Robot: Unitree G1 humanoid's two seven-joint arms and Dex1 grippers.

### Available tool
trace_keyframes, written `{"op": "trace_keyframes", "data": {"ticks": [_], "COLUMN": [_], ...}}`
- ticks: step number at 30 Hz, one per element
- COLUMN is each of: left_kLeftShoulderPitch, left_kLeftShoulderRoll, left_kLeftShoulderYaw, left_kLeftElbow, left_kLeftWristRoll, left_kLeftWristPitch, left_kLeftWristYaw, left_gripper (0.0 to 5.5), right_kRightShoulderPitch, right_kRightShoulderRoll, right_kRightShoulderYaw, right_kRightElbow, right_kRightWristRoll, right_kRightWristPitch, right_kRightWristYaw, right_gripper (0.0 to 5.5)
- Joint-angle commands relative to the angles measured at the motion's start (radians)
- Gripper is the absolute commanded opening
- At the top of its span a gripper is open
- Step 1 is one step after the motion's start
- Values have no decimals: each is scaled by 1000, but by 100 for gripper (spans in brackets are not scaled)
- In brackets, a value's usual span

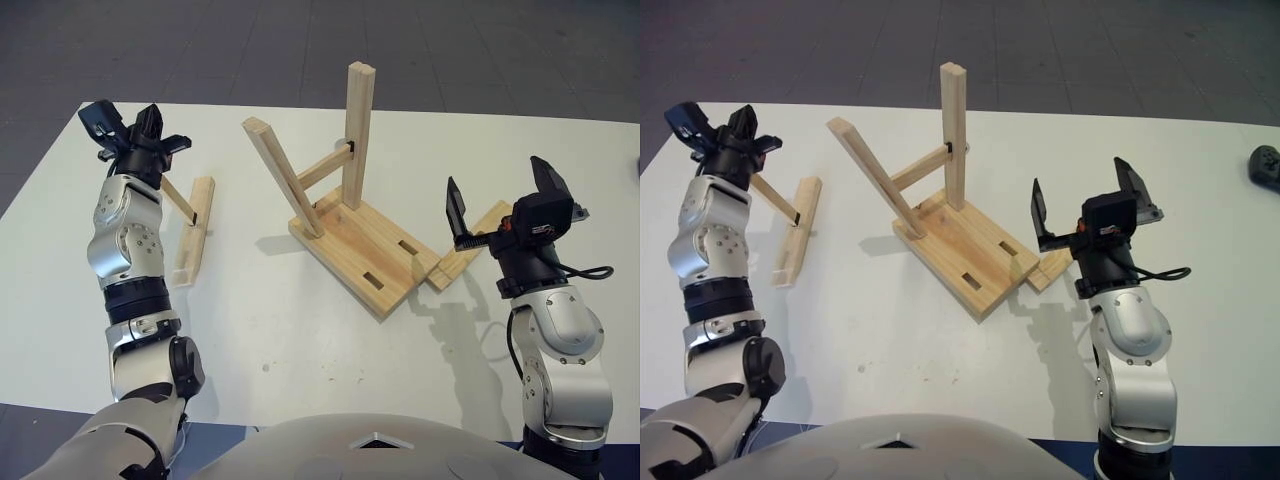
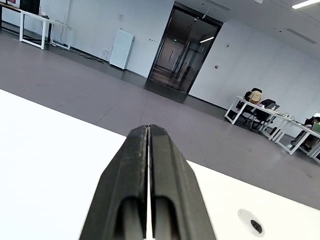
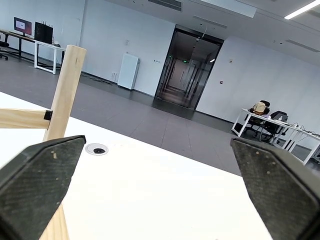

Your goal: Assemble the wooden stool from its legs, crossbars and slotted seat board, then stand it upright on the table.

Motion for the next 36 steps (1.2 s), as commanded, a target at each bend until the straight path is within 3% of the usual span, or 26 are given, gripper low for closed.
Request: {"op": "trace_keyframes", "data": {"ticks": [1, 5, 10, 12, 16, 20, 23, 26, 36], "left_kLeftShoulderPitch": [-169, -248, -220, -223, -159, -6, 97, 125, 235], "left_kLeftShoulderRoll": [105, 214, 348, 409, 519, 601, 633, 619, 533], "left_kLeftShoulderYaw": [61, 77, 125, 118, 56, -75, -188, -193, -283], "left_kLeftElbow": [-105, -19, 132, 203, 226, 180, 126, 86, -72], "left_kLeftWristRoll": [-85, -99, -321, -318, -310, -193, -27, 24, 94], "left_kLeftWristPitch": [82, 121, 464, 501, 605, 558, 424, 399, 494], "left_kLeftWristYaw": [31, -28, -312, -386, -571, -710, -698, -661, -570], "left_gripper": [86, 155, 242, 274, 347, 416, 470, 524, 539], "right_kRightShoulderPitch": [-2, 38, 119, 142, 190, 256, 298, 329, 363], "right_kRightShoulderRoll": [-6, 8, 30, 34, 48, 65, 73, 79, 87], "right_kRightShoulderYaw": [5, 6, -13, -4, -3, 2, 2, -3, -6], "right_kRightElbow": [16, 2, -5, 1, -5, -17, -24, -22, -38], "right_kRightWristRoll": [5, -5, -9, -16, -24, -35, -40, -41, -47], "right_kRightWristPitch": [-6, -16, -44, -58, -81, -103, -118, -132, -140], "right_kRightWristYaw": [11, -1, -21, -24, -36, -46, -51, -52, -56], "right_gripper": [540, 540, 540, 540, 540, 540, 540, 540, 540]}}
